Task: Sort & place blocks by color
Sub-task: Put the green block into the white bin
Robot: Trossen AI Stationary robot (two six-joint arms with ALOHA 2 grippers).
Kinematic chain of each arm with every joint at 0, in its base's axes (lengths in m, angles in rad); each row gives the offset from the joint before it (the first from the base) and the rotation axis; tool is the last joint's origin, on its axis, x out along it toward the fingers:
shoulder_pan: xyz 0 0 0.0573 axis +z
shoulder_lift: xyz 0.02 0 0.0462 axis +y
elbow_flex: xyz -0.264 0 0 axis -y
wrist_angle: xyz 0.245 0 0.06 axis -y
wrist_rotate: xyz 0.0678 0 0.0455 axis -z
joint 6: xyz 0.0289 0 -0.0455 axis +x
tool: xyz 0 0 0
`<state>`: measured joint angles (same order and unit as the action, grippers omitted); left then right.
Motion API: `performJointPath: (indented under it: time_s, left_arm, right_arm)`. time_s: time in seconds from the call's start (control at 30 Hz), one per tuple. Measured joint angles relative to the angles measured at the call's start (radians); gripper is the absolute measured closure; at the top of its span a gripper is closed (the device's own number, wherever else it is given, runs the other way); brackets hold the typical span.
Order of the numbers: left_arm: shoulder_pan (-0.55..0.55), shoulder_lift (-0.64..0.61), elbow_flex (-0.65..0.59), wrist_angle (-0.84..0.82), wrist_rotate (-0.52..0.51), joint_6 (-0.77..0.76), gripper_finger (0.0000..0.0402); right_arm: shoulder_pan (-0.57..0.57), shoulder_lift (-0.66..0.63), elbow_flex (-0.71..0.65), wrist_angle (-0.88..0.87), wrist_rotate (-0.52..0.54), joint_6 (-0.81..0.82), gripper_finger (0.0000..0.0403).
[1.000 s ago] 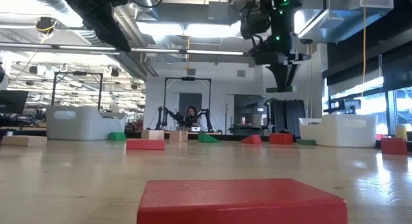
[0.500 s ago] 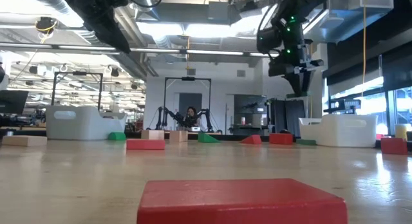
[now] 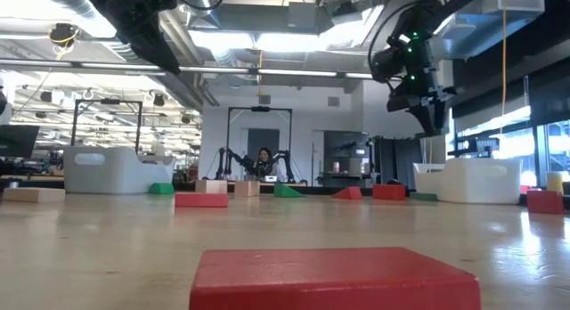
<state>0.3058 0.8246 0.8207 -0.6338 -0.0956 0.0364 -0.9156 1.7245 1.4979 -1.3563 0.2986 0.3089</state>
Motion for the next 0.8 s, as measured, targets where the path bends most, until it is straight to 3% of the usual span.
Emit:
performJointPath:
  time_s: [0.27,0.8]
  left_arm:
    - [0.0,0.0,0.0,0.0,0.0,0.001,0.0213]
    - [0.0,0.0,0.0,0.0,-0.076,-0.047,0.0213]
  right_arm:
    - [-0.058,0.0,-0.035,0.006,-0.002,-0.003,0.0299]
    - [-0.068,0.0,-0.372,0.222,-0.083,-0.057,0.0299]
